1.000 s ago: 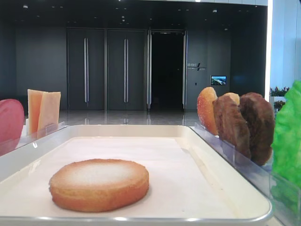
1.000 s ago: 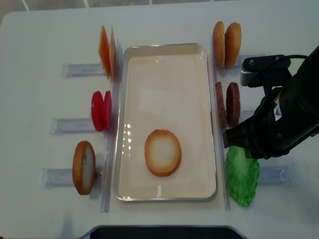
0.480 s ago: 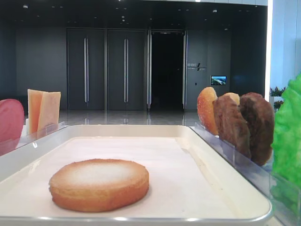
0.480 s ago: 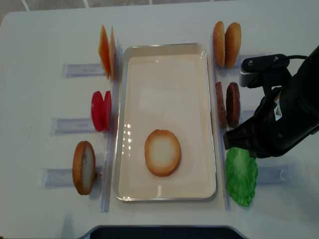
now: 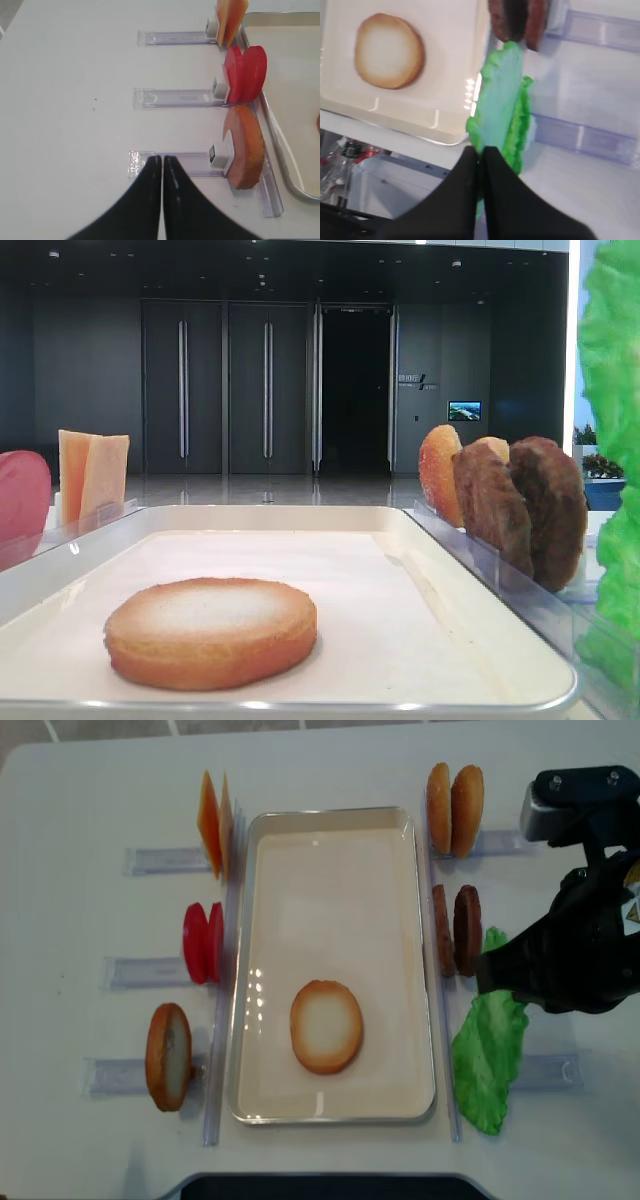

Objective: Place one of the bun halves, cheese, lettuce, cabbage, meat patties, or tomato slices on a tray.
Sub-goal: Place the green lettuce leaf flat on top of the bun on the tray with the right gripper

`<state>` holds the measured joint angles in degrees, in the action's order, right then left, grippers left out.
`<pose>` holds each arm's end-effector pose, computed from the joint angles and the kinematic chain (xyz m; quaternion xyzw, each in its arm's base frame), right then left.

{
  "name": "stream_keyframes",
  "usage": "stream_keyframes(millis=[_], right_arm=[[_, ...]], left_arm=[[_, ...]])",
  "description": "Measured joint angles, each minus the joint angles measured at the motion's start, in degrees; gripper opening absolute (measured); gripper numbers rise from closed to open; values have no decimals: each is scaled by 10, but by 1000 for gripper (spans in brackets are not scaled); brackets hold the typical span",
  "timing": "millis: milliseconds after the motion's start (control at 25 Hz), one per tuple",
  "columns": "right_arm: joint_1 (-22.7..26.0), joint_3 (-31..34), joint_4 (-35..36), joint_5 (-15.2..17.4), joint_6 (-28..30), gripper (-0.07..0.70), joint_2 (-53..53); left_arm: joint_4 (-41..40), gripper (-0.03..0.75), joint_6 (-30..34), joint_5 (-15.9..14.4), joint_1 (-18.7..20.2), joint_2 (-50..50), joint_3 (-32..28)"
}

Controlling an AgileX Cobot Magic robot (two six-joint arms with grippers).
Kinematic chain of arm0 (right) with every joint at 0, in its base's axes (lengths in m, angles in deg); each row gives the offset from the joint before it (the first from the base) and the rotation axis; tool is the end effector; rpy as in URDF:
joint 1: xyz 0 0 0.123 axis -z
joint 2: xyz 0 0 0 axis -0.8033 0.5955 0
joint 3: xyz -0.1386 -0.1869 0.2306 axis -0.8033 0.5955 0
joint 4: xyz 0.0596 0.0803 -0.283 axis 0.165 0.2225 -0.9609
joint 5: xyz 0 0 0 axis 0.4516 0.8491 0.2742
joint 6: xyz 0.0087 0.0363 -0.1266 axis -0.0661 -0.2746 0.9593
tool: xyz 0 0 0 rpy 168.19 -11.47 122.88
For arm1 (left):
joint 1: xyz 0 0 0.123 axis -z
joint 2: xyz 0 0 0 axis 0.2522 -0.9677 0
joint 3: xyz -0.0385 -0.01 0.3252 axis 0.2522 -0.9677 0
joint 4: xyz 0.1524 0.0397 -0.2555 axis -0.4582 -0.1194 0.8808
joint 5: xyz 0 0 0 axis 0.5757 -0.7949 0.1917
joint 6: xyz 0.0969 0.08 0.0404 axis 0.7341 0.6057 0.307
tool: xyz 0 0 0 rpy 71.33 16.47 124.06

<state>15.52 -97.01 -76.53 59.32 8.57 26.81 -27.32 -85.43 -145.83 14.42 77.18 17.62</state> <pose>0.1847 0.1580 0.3089 -0.1227 0.9753 0.1279 0.1319 0.0288 0.0073 0.2673 -0.0119 0.8687 0.0258 0.4945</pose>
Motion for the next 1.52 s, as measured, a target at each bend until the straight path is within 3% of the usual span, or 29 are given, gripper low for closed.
stream_keyframes(millis=[160,360,560,760,1120,1520], right_arm=[[0,-9,95,-42,78,28,-3],[0,-9,251,-109,228,28,23],[0,-9,385,-115,366,28,90],[-6,-10,485,-121,468,28,165],[-8,-10,627,-138,638,28,260],[-8,-33,665,-166,703,28,312]], left_arm=[[0,-7,0,0,0,0,0],[0,-7,0,0,0,0,0],[0,-7,2,0,0,0,0],[0,-7,11,0,0,0,0],[0,-7,11,0,0,0,0],[0,-7,11,0,0,0,0]])
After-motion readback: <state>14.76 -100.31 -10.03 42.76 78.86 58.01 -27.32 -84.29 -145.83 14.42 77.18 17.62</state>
